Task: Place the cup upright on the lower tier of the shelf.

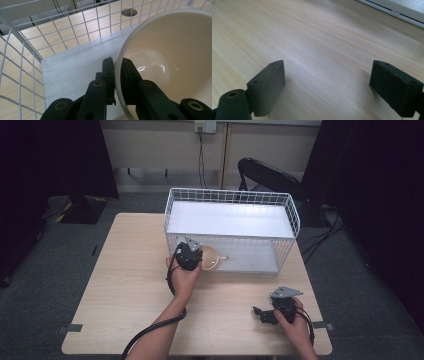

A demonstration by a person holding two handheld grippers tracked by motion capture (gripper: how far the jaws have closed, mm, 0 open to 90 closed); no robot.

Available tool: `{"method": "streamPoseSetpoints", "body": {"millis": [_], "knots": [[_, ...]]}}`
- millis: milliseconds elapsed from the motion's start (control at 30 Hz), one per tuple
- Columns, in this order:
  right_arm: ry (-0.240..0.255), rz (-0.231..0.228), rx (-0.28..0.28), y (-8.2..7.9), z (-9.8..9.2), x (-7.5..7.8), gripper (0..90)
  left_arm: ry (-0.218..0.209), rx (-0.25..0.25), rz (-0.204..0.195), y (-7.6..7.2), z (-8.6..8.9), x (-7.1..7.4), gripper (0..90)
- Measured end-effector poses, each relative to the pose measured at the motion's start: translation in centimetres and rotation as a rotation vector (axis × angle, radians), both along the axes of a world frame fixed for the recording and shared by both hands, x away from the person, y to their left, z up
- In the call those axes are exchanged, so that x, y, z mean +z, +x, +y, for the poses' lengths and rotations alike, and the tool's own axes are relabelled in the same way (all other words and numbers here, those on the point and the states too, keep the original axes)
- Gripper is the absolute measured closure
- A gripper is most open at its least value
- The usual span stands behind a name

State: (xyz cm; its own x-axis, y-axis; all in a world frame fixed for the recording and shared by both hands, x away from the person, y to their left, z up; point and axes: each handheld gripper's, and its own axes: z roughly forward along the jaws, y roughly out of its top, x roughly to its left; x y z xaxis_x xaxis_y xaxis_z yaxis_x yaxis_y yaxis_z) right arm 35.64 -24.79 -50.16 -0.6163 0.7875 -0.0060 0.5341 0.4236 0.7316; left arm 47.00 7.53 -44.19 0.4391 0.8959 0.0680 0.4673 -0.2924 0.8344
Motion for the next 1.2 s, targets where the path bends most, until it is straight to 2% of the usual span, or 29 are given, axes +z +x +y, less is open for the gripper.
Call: {"method": "streamPoseSetpoints", "body": {"millis": [200, 233, 467, 500, 567, 633, 767, 833, 933, 967, 1033, 1167, 1200], "knots": [[0.000, 0.000, 0.000, 0.00, 0.00, 0.00, 12.2, 0.004, 0.031, -0.022, 0.11, -0.27, -0.34, 82.7], [0.000, 0.000, 0.000, 0.00, 0.00, 0.00, 12.2, -0.010, 0.041, -0.030, 0.12, -0.37, -0.46, 82.7], [0.000, 0.000, 0.000, 0.00, 0.00, 0.00, 12.2, -0.028, 0.045, -0.042, 0.04, -0.07, -0.68, 82.1], [0.000, 0.000, 0.000, 0.00, 0.00, 0.00, 12.2, -0.051, 0.056, -0.041, 0.04, -0.07, -0.77, 79.1], [0.000, 0.000, 0.000, 0.00, 0.00, 0.00, 12.3, -0.067, 0.054, -0.033, -0.02, -0.06, -0.78, 69.7], [0.000, 0.000, 0.000, 0.00, 0.00, 0.00, 12.3, -0.081, 0.045, -0.041, -0.08, -0.06, -0.76, 67.7], [0.000, 0.000, 0.000, 0.00, 0.00, 0.00, 12.2, -0.077, 0.031, -0.050, -0.18, 0.02, -0.63, 60.8], [0.000, 0.000, 0.000, 0.00, 0.00, 0.00, 12.3, -0.107, 0.020, -0.055, -0.23, 0.03, -0.64, 57.0], [0.000, 0.000, 0.000, 0.00, 0.00, 0.00, 12.3, -0.121, 0.006, -0.056, -0.35, 0.12, -0.66, 51.7], [0.000, 0.000, 0.000, 0.00, 0.00, 0.00, 12.2, -0.134, -0.004, -0.070, -0.46, 0.16, -0.70, 49.4], [0.000, 0.000, 0.000, 0.00, 0.00, 0.00, 12.2, -0.143, -0.020, -0.082, -0.49, 0.18, -0.68, 45.7], [0.000, 0.000, 0.000, 0.00, 0.00, 0.00, 12.3, -0.153, -0.019, -0.098, -0.62, 0.19, -0.44, 40.2], [0.000, 0.000, 0.000, 0.00, 0.00, 0.00, 12.2, -0.154, -0.025, -0.086, -0.59, 0.23, -0.31, 40.8]]}}
